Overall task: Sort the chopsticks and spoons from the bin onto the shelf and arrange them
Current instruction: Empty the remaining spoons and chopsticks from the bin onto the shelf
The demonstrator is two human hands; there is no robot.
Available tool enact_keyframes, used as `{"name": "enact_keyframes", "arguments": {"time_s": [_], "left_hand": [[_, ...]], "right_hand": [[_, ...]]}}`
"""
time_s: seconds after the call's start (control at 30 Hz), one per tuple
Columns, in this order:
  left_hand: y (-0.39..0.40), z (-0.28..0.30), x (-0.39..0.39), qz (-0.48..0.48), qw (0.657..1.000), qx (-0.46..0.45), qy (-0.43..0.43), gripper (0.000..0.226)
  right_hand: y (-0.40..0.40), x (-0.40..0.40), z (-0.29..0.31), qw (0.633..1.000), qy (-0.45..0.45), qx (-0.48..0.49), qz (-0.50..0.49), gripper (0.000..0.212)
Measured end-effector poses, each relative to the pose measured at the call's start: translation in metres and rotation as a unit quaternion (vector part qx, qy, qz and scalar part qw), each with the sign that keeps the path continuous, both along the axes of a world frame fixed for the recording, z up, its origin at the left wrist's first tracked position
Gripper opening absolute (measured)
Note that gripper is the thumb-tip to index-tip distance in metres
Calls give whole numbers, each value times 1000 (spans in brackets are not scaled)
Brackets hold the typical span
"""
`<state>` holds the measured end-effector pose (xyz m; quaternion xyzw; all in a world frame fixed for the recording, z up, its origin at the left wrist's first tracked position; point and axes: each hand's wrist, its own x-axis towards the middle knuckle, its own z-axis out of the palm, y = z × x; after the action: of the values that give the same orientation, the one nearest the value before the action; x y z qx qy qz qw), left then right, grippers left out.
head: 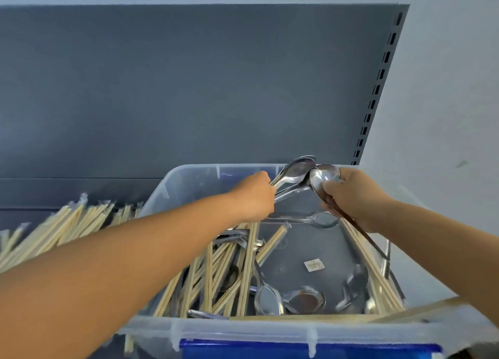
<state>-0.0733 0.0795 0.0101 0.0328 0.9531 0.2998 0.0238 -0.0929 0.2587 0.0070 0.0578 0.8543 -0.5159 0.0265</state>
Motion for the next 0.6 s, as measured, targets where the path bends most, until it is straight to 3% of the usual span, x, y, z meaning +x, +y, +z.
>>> {"name": "enact_keyframes", "arguments": {"time_s": [0.2,0.43,0.6], "left_hand": [[-38,19,25,71,997,0,2,32],[-105,34,68,162,967,195,-34,28],[-192,40,113,213,942,259,-27,17]], "right_hand": [[-59,7,15,994,-38,-94,39,9],[-170,28,31,983,-51,-153,86,12],[-273,65,43,963,-69,-207,161,14]]}}
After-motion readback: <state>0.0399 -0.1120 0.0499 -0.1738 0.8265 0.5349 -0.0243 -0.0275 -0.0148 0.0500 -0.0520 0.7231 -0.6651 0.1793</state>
